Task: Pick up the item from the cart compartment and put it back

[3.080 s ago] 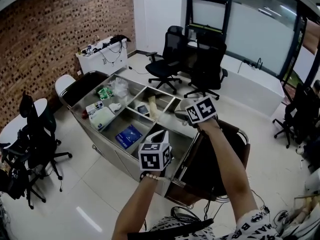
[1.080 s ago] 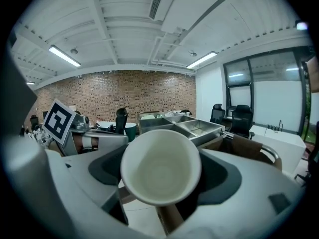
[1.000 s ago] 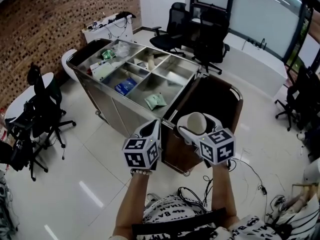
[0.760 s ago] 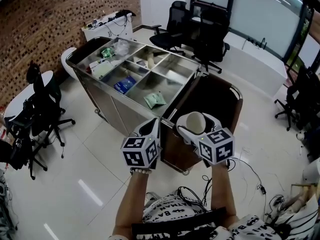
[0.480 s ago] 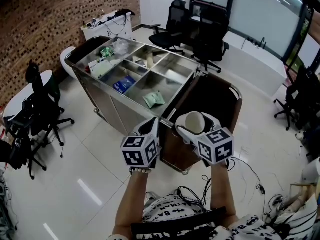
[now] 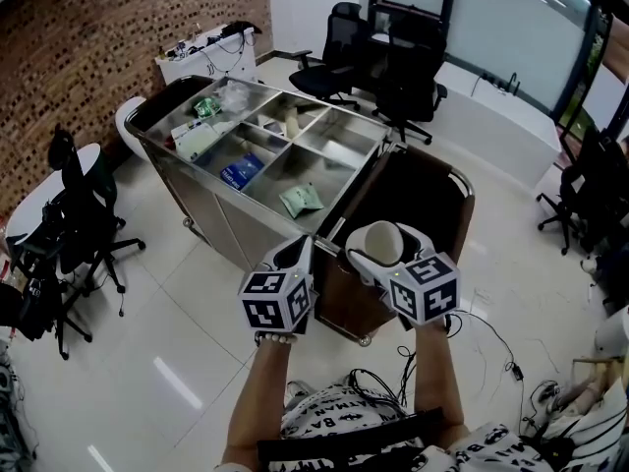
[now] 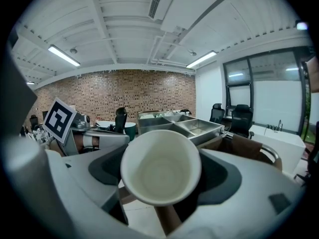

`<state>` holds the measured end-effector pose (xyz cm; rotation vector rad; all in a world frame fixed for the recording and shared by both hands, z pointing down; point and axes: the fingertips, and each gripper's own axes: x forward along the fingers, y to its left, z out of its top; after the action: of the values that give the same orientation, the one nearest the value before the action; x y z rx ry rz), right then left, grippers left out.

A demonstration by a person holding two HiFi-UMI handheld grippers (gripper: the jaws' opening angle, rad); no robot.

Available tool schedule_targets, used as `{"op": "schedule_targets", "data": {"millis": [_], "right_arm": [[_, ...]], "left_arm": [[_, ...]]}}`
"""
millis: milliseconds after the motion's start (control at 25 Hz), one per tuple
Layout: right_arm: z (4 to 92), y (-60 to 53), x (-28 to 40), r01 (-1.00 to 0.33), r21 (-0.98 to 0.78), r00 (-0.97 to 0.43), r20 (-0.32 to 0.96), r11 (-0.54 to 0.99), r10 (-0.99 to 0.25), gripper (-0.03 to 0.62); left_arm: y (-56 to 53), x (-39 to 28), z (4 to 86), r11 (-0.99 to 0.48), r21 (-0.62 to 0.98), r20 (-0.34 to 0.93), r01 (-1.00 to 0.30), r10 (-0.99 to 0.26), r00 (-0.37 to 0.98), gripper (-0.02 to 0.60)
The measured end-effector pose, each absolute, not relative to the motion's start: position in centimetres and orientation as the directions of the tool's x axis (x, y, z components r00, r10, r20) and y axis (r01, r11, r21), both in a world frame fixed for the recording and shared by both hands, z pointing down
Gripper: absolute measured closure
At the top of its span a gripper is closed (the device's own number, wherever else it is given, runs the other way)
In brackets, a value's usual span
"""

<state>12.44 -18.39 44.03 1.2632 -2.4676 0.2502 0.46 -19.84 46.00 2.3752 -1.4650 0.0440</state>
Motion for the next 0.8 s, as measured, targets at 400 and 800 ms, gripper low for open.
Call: {"op": "schedule_targets", "data": {"millis": [400, 800], "right_arm": [[44.01, -18.33, 12.2, -0.818, 0.002, -0.529, 0.389, 0.575, -0.754, 0.163], [44.0, -18.01, 12.01, -0.828, 0.007, -0.514, 0.393, 0.561, -0.762, 0.163]], "left_arm": [[-20.09, 0.21, 46.15, -0.402, 0.282, 0.208, -0.871, -0.861, 0.465, 0.58], [-19.88, 0.18, 46.75, -0.419, 0.264, 0.228, -0.869, -0.848, 0.479, 0.58]]}}
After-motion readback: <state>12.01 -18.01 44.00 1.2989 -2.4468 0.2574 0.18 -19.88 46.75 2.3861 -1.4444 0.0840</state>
